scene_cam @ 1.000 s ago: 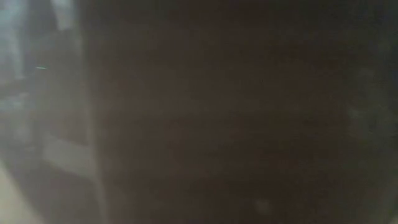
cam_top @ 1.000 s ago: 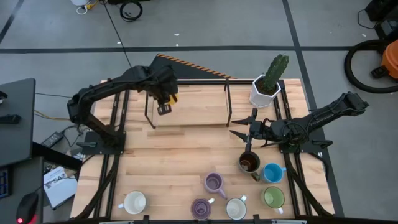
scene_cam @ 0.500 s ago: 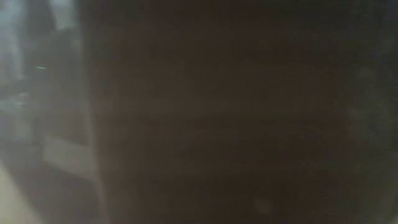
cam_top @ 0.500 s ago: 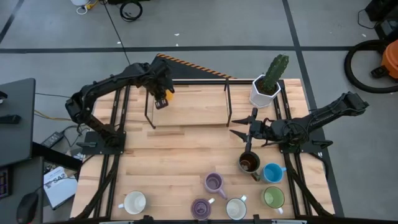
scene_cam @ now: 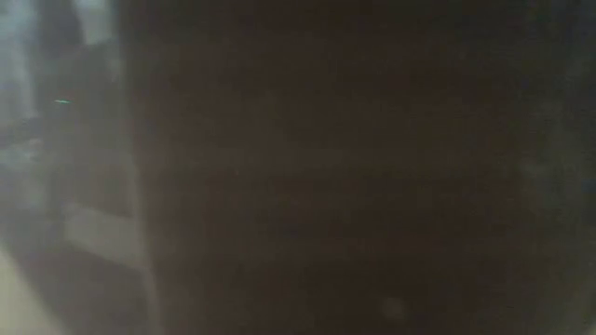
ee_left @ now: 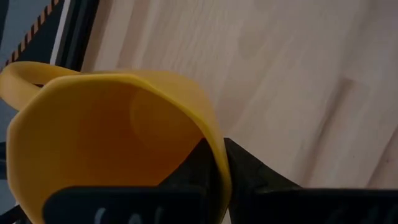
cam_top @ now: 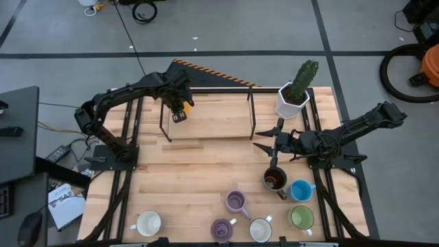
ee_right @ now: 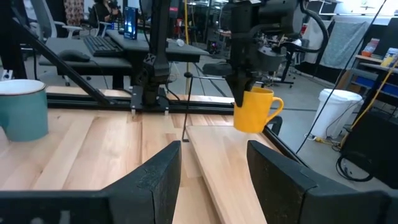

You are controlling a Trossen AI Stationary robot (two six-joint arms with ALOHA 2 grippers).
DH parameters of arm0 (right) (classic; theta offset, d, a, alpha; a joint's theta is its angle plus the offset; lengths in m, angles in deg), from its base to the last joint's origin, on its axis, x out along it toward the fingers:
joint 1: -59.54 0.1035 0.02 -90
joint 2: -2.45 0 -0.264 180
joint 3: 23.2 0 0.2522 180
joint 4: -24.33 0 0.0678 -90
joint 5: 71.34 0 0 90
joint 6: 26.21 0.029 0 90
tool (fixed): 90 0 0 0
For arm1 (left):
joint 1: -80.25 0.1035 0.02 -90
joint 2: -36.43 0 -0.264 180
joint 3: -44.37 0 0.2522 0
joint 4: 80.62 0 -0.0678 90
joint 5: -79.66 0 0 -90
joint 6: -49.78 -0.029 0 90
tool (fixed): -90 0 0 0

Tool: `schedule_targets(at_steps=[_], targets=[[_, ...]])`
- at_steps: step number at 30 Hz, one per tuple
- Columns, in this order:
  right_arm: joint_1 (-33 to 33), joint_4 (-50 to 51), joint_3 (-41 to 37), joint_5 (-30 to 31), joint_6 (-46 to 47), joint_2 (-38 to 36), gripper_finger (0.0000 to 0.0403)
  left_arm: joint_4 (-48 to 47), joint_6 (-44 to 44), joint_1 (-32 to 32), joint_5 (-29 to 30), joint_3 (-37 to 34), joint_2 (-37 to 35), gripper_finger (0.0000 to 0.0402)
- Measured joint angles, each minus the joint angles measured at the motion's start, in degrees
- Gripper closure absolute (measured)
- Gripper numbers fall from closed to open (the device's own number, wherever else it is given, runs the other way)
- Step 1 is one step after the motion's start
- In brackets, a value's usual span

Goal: Place coffee mugs
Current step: Put the yellow mug on the shelf

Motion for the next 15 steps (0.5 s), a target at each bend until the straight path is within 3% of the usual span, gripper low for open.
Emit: schedule_targets(at_steps=[9, 15], targets=[[-0.55, 0.10, 0.00, -0.41, 0.00, 0.02, 0.0213, 1.24, -1.09, 0.01, -1.06, 0.04, 4.34, 0.0376], [-0.55, 0.44, 0.00, -0.46, 0.17, 0.01, 0.0213, 2.00, -1.14, 0.96, 1.57, 0.04, 4.83, 0.0376]])
